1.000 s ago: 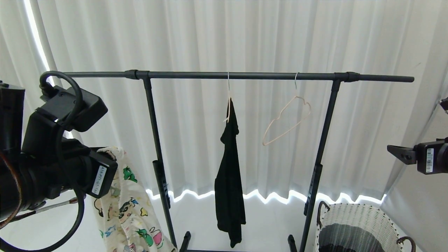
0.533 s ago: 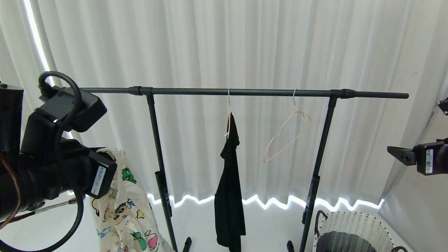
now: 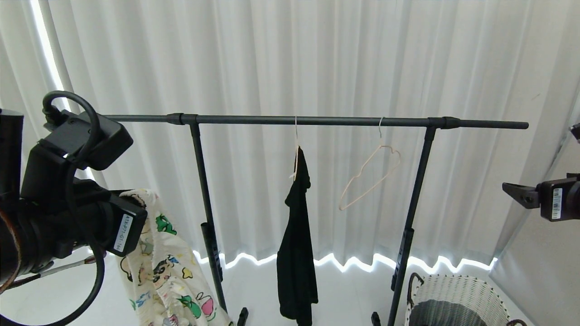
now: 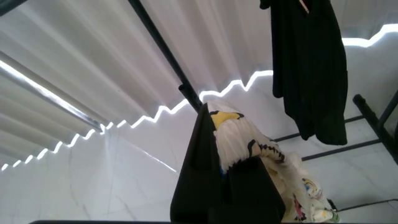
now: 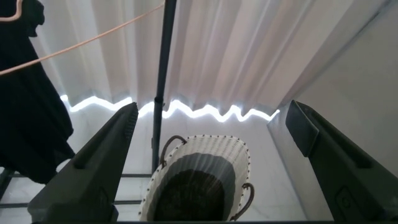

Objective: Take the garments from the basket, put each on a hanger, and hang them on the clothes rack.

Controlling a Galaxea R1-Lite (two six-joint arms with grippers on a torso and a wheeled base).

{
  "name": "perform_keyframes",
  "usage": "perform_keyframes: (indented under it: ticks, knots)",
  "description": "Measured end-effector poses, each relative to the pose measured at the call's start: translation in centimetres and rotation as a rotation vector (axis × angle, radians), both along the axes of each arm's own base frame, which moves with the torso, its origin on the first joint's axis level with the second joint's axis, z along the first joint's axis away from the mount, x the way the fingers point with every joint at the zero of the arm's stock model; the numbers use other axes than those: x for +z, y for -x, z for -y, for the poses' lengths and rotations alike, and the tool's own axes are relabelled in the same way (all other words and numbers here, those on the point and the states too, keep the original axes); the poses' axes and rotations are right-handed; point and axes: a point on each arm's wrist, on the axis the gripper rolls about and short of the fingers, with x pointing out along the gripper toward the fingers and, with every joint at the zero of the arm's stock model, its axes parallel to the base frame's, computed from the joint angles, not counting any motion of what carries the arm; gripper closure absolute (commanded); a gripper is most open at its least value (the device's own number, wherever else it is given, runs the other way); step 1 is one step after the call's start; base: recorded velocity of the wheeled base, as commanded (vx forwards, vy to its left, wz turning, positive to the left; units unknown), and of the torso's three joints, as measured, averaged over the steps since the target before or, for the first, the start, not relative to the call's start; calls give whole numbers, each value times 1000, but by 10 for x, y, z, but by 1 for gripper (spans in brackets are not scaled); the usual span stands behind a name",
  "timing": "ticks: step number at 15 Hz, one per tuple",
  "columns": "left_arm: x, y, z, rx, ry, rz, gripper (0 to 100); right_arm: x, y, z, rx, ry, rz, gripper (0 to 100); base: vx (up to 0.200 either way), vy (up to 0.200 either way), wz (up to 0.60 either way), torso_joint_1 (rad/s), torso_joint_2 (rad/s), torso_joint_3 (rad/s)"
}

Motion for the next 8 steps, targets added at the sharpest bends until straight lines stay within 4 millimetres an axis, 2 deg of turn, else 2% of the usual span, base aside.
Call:
perform_keyframes:
  ticks: [7,8]
  knots:
    - [-1,0,-1,33,-17,4,100,0,0,0,0,0,0,0,0,200,0,7,4,2]
    - [-1,0,-1,31,-17,3,100,0,0,0,0,-1,0,0,0,0,0,0,0,0]
